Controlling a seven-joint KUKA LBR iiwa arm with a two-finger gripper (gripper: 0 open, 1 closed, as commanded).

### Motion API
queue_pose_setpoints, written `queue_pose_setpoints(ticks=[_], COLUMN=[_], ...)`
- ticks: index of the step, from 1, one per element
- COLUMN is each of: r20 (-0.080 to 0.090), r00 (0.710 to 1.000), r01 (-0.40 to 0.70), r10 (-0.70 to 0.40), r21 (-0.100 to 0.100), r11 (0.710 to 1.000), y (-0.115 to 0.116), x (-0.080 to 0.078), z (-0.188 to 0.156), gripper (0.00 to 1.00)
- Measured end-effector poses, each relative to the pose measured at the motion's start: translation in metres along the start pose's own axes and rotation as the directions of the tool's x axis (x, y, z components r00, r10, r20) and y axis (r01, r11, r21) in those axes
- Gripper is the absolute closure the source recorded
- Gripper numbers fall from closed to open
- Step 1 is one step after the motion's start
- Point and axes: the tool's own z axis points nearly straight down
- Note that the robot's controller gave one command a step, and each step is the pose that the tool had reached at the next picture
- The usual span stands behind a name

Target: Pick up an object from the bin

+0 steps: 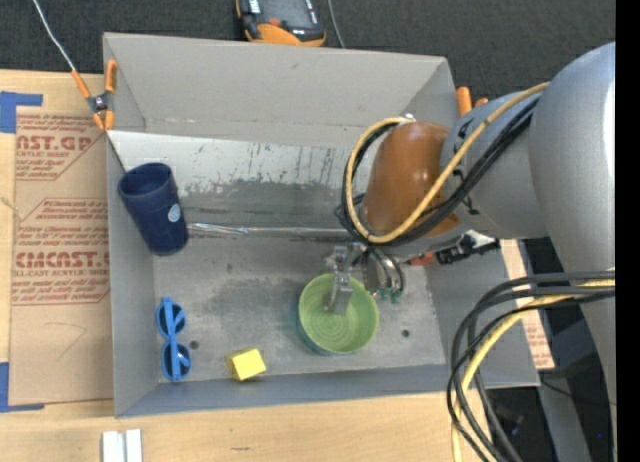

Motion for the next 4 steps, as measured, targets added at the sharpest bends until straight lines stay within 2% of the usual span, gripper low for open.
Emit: queue_pose_setpoints(ticks=[1,2,3,4], r20=[0.006,0.005,0.016,0.012], r00=[0.969,0.996,0.995,0.877], r01=[0.248,0.091,0.103,0.481], r10=[-0.248,-0.091,-0.103,-0.481], r21=[0.001,-0.002,0.001,0.007], r11=[0.969,0.996,0.995,0.877], y=[-0.004,-0.026,-0.062,-0.133], x=[0.035,-0.024,-0.044,-0.03], z=[-0.059,0.001,-0.161,-0.103], gripper=[1.0,1.0,1.0,1.0])
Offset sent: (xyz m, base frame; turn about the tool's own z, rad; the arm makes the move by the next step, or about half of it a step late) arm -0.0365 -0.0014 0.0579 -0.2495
